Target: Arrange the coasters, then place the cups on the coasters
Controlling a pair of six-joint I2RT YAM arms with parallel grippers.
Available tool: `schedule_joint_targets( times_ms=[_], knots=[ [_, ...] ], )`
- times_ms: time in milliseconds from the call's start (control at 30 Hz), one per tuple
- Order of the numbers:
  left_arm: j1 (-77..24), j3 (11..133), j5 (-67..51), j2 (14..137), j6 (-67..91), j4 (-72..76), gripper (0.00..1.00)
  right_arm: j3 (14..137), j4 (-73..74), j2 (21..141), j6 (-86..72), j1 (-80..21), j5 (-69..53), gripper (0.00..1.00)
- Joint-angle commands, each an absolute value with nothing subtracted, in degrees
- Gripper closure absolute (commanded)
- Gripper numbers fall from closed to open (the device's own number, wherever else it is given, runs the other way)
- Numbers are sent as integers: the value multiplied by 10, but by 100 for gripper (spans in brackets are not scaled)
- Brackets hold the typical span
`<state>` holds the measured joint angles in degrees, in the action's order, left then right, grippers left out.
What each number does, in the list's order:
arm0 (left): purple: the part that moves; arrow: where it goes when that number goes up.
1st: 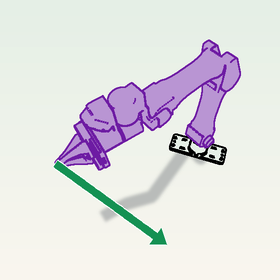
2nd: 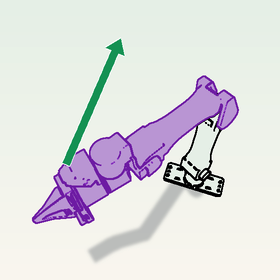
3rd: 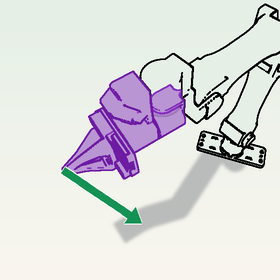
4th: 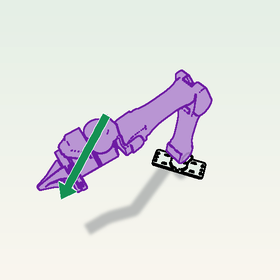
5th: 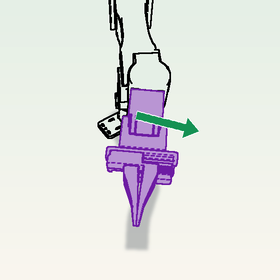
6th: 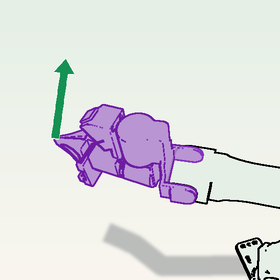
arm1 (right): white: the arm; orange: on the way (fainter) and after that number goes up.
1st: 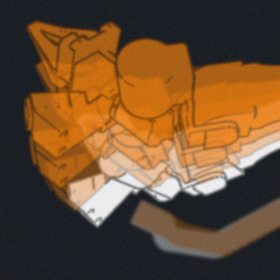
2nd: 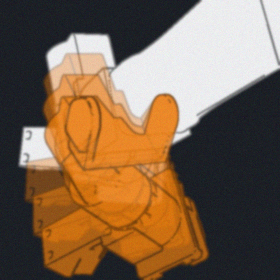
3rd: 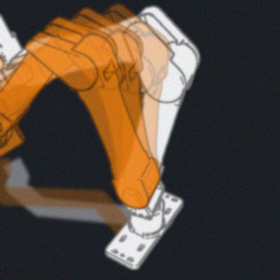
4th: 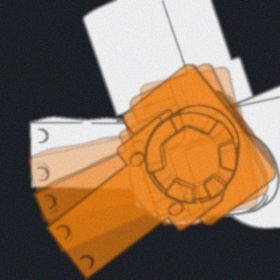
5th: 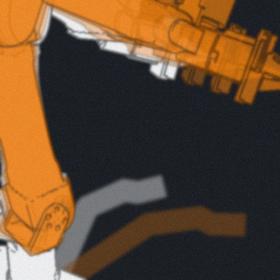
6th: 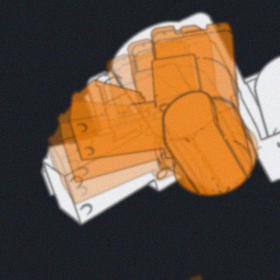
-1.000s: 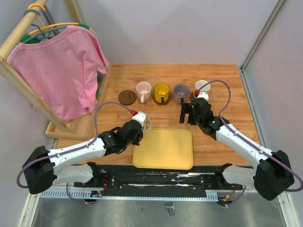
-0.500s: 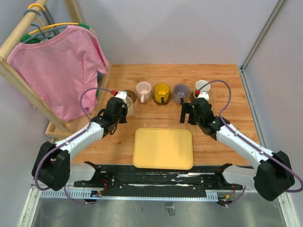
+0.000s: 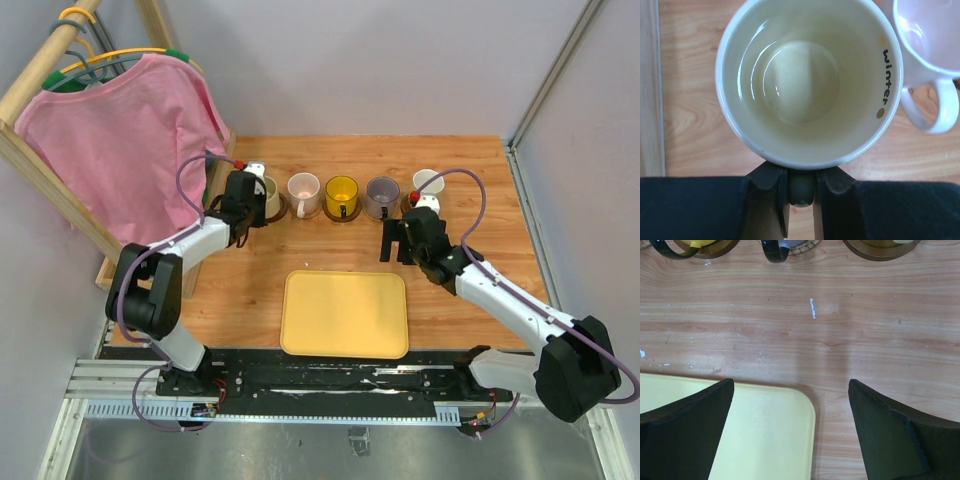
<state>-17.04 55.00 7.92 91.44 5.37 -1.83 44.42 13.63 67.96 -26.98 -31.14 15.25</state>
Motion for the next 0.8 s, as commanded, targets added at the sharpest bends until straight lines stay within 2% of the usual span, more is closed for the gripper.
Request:
schedule_joint_targets(
  times_ms=[0,333,767],
  knots=[
    [-159,600,67,938,50,54,93,466,147,683,-262,-305,170,2],
    [-158,627,67,994,62,69,93,478,149,696,-262,-305,163,2],
    [-156,610,83,1000,67,80,93,476,149,701,-265,-305,159,2]
  ],
)
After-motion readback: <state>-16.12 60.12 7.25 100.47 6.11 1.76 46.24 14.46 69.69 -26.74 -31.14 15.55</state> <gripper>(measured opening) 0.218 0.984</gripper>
